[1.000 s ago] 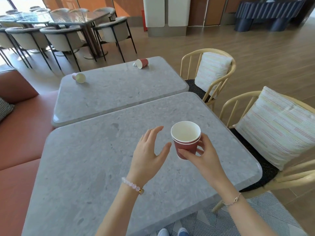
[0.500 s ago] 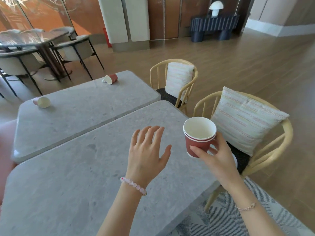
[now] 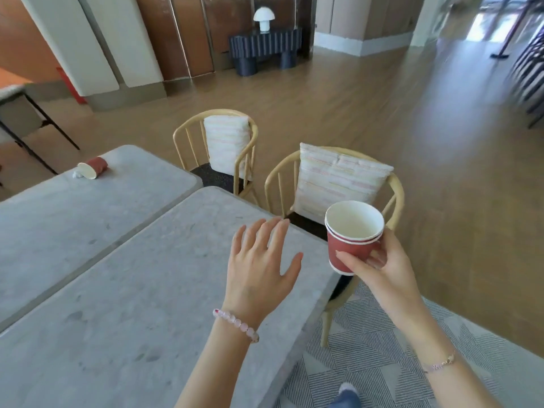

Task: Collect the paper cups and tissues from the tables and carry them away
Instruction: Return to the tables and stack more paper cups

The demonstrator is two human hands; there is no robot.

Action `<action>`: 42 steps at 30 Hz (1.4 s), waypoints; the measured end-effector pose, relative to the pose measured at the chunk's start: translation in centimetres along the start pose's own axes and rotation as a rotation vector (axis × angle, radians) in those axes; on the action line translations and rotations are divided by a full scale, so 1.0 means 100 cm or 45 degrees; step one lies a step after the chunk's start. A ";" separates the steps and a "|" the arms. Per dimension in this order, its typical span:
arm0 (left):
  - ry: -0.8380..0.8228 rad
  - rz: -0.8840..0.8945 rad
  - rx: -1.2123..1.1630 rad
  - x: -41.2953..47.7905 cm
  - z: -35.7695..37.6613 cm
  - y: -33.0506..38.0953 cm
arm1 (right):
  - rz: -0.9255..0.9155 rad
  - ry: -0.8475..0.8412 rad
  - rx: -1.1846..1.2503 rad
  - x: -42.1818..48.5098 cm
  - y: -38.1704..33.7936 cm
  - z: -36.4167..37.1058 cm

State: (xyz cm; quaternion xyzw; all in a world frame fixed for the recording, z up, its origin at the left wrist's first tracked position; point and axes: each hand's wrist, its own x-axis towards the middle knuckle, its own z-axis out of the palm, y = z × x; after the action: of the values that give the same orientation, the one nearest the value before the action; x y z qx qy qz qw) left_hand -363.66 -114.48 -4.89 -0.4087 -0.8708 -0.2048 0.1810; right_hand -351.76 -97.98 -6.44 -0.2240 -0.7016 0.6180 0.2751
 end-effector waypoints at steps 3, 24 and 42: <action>-0.005 0.068 -0.056 0.022 0.013 0.023 | -0.012 0.066 0.017 0.009 0.001 -0.027; -0.116 0.344 -0.370 0.228 0.179 0.271 | -0.100 0.460 0.060 0.140 0.037 -0.308; -0.084 0.528 -0.433 0.461 0.359 0.374 | -0.002 0.648 0.032 0.365 0.086 -0.467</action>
State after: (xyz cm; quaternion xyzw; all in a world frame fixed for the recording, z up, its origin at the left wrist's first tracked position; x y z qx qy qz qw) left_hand -367.22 -45.16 -5.41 -0.6092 -0.7271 -0.2933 0.1191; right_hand -348.34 -38.20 -7.00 -0.3684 -0.6022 0.5501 0.4462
